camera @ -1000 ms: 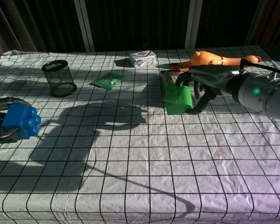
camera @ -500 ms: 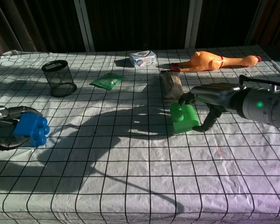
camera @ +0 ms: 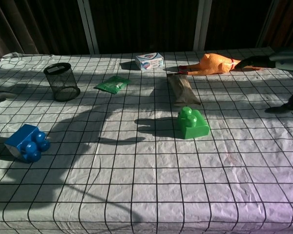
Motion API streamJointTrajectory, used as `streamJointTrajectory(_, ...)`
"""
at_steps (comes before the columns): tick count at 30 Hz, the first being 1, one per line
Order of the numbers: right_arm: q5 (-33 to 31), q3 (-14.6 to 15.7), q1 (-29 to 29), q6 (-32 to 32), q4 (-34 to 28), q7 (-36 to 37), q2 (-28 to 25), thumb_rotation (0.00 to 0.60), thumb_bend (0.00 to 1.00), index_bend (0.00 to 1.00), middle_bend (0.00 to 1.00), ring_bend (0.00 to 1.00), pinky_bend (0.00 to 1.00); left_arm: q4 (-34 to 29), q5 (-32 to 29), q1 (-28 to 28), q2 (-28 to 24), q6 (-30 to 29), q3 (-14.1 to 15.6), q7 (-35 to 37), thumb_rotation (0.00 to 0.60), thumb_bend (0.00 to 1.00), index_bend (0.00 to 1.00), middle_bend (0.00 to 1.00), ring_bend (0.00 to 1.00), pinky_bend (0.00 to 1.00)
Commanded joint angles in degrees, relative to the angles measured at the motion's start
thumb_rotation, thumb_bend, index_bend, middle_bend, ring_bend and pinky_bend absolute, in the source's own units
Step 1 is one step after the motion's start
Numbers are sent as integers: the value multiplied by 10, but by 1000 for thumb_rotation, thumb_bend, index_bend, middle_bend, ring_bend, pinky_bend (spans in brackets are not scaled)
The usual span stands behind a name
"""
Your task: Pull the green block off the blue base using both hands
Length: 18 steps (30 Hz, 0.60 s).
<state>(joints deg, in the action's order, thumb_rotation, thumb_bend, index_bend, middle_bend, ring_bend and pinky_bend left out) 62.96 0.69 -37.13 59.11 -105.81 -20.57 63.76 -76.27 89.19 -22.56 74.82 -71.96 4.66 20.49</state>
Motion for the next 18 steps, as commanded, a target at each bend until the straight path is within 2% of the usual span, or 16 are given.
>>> streamJointTrajectory(1, 87, 65, 138, 179, -43, -7, -78, 600, 182, 0, 0, 0, 0, -88, -27, 95, -66, -144, -13, -185, 600, 315, 0, 0, 0, 0)
streamJointTrajectory(4, 127, 86, 213, 266, -2, 26, -66, 600, 182, 0, 0, 0, 0, -108, -33, 134, -63, -194, -12, -236, 600, 310, 0, 0, 0, 0)
streamJointTrajectory(8, 157, 91, 287, 342, 89, 93, -19, 600, 182, 0, 0, 0, 0, -87, -7, 157, -48, -212, 4, -218, 600, 316, 0, 0, 0, 0)
streamJointTrajectory(11, 161, 80, 317, 364, 147, 133, 15, 600, 182, 0, 0, 0, 0, -84, 6, 161, -47, -205, 12, -240, 600, 326, 0, 0, 0, 0)
streamJointTrajectory(13, 175, 84, 322, 357, 167, 132, 17, 600, 182, 0, 0, 0, 0, -88, 13, 162, -50, -203, 12, -238, 600, 329, 0, 0, 0, 0)
streamJointTrajectory(18, 197, 73, 333, 362, 173, 159, 14, 600, 182, 0, 0, 0, 0, -87, 3, 166, -44, -198, -1, -254, 600, 329, 0, 0, 0, 0)
